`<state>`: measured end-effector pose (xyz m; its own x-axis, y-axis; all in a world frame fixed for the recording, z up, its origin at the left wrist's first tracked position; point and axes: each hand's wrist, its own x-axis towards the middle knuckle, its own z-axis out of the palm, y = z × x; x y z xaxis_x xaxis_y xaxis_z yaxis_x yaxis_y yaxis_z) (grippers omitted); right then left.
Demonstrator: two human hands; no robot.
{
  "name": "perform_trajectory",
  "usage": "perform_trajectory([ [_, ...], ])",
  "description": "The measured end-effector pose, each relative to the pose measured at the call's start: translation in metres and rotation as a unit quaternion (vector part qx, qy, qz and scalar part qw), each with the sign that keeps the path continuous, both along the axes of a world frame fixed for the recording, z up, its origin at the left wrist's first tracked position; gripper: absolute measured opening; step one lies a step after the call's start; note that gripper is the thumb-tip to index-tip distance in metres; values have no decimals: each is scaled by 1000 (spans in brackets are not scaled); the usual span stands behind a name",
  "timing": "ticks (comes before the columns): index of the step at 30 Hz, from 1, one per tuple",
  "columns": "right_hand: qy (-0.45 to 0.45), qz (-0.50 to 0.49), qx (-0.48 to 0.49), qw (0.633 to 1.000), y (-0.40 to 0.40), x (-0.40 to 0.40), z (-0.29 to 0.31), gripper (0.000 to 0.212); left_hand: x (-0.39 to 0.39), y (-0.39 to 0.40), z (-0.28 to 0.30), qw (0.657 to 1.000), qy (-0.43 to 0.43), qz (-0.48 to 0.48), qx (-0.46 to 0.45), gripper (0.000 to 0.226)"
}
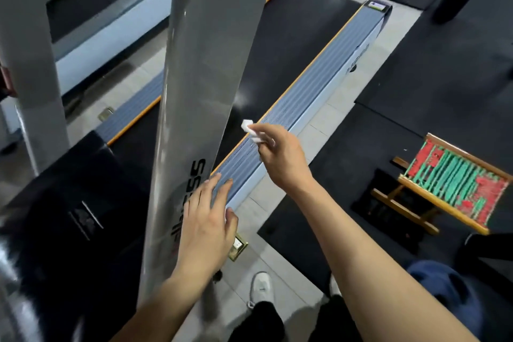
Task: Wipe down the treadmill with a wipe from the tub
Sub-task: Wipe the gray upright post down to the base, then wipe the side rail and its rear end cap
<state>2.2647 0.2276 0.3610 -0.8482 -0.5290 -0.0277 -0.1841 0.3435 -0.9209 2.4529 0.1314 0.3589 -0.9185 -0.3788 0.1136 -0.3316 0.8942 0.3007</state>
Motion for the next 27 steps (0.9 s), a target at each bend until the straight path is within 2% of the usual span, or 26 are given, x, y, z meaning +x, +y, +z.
perform_trajectory([
  [6, 73, 90, 51, 992, 17, -45, -15, 41, -43, 12, -4, 998, -20, 64, -19, 47],
  [11, 122, 191, 44, 973, 28, -99, -36, 46, -80, 38, -6, 984, -42, 158, -65, 44],
  [17, 110, 299, 59, 946, 27, -143, -62, 38, -113, 83, -23, 958, -49, 278, -51, 48],
  [22, 122, 385, 105, 909, 4, -144, -100, 34, -118, 109, -69, 935, -52, 352, -8, 49],
  [27, 174, 464, 127, 859, -33, -122, -175, 35, -105, 111, -149, 912, -99, 397, 22, 54],
])
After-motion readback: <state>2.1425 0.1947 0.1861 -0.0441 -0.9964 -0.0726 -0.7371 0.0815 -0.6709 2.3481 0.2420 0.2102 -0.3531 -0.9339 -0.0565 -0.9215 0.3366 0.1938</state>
